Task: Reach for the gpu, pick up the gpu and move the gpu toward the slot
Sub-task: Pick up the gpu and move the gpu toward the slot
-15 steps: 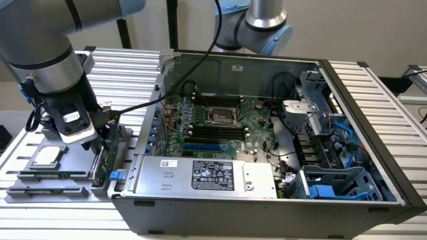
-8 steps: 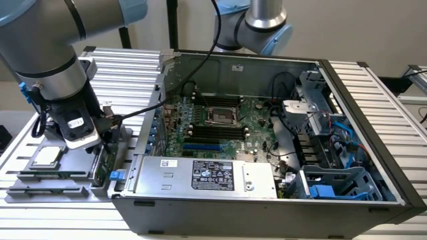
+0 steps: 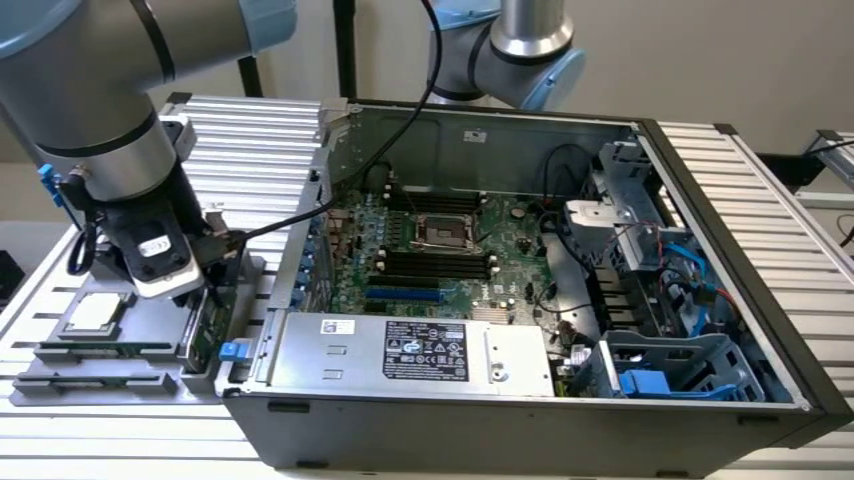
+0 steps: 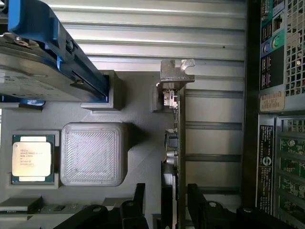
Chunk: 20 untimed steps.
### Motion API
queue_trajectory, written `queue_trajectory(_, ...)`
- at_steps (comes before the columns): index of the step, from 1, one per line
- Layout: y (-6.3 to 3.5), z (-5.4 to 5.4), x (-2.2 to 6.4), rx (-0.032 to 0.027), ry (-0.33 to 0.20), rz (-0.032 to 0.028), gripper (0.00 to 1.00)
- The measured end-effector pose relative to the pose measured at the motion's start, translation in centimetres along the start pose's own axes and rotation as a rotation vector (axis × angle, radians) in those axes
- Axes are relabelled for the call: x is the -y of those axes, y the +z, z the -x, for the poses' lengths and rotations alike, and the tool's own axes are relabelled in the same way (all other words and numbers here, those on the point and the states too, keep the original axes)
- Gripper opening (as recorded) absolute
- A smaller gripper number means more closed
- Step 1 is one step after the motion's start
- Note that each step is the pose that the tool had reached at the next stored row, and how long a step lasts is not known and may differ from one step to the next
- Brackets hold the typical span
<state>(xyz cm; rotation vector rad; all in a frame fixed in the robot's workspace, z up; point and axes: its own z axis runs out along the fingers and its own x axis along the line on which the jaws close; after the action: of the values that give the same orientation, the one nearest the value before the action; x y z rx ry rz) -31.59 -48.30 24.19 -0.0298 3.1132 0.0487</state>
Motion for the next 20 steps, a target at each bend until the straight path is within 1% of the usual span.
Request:
queue_trajectory(5, 0.08, 0.01, -0.14, 0.0, 0.0, -0.0007, 0.48)
queue_trajectory(6, 0.09, 0.01, -0.15, -0.0001, 0.0, -0.0009, 0.46)
queue_trajectory(8, 0.1, 0.01, -0.19, -0.0002, 0.0, -0.0016, 0.46)
queue_trajectory(9, 0.1, 0.01, -0.21, -0.0002, 0.0, -0.0019, 0.39)
queue_trajectory(11, 0.11, 0.02, -0.24, -0.0001, 0.0, -0.0025, 0.39)
queue_trajectory(12, 0.11, 0.03, -0.25, -0.0001, 0.0, -0.0026, 0.37)
queue_trajectory(13, 0.11, 0.05, -0.26, -0.0001, 0.0, -0.0029, 0.3)
queue_trajectory(15, 0.11, 0.08, -0.28, -0.0003, 0.0, -0.0034, 0.3)
queue_trajectory(16, 0.11, 0.09, -0.28, -0.0003, 0.0, -0.0037, 0.26)
queue_trajectory(20, 0.12, 0.11, -0.29, -0.0001, 0.0, -0.0041, 0.26)
